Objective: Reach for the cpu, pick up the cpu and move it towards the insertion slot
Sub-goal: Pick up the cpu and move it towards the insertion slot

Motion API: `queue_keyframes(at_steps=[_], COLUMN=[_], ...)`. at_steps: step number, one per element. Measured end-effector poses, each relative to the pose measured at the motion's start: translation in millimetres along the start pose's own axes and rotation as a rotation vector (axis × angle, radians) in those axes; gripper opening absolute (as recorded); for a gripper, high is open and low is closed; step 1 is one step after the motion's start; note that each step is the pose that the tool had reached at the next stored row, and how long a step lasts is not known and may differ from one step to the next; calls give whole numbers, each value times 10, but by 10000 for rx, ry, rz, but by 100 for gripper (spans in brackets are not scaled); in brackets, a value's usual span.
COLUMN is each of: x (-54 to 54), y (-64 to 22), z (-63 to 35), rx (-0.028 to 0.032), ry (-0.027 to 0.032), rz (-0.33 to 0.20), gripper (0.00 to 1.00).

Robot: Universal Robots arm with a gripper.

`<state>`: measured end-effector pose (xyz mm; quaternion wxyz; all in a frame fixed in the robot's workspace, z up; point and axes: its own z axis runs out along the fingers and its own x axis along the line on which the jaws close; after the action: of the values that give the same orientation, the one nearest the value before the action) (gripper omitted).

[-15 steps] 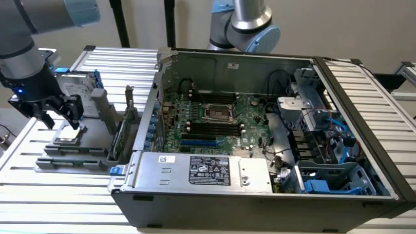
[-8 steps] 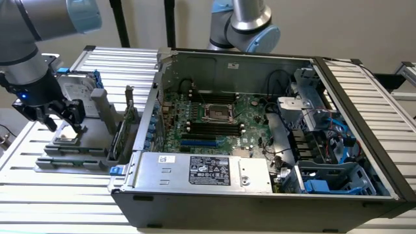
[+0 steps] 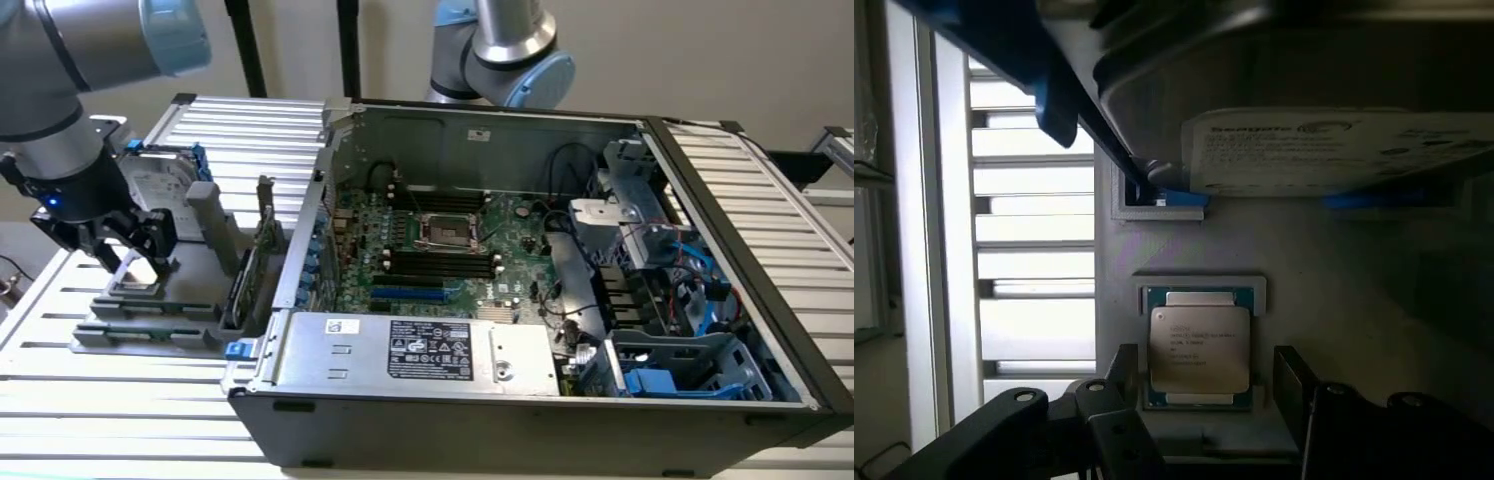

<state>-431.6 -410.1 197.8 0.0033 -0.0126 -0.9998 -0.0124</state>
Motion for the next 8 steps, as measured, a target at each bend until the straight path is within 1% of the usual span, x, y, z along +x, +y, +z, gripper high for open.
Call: queue_keyframes(at_steps=[5,8], x=[2,2], y=[32,33], z=[28,44], rx=[-1,1], ry=[-10,-14], rz=[0,-27], gripper=[65,65])
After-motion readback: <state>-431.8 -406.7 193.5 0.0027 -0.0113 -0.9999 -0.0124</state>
